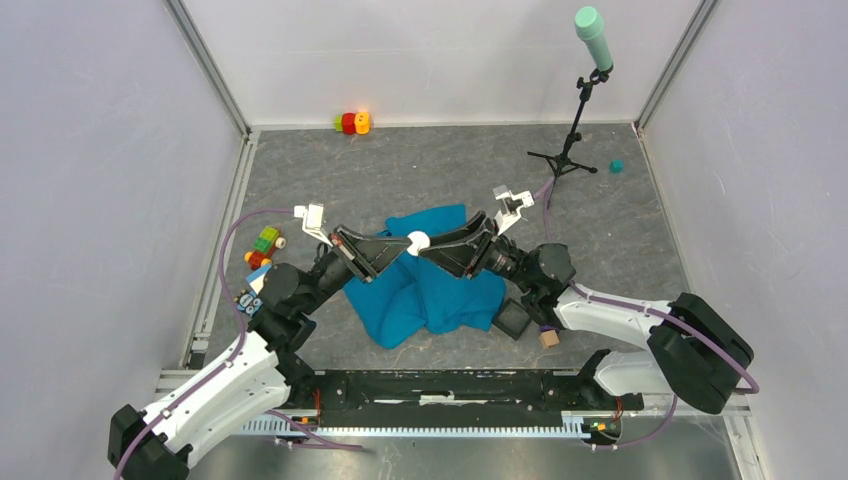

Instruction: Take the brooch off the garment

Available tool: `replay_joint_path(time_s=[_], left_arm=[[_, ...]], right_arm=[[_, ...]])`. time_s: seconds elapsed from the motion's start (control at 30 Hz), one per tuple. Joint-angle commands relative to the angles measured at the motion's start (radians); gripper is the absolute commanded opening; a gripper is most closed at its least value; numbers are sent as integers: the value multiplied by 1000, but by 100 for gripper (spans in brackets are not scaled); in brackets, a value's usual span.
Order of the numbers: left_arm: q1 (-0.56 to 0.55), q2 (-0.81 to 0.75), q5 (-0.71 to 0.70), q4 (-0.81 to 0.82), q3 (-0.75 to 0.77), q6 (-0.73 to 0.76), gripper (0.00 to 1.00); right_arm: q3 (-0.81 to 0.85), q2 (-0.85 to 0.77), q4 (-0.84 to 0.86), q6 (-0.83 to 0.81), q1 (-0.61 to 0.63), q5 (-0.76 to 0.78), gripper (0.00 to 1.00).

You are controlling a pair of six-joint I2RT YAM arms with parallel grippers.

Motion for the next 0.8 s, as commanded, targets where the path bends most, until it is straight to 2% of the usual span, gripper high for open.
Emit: replay_joint_path(time_s=[0.0,0.13,0.17,0.27,0.5,0.77], left_arm=[[1,-1,31,59,10,42,2],[1,-1,60,71,11,55,2],[1,-2,68,75,9,60,2],[1,-10,69,75,-1,72,2],[0,-10,97,118,-11,120,2],[-1,-15,116,145,-20,176,2]], right_arm=[[55,2,46,-1,8,14,45],[54,8,44,2,8,18,27],[54,9,41,4,7,16,25],[57,18,43,10,8,6,25],[53,21,27,18,8,10,16],[71,31,-54,1,9,5,15]])
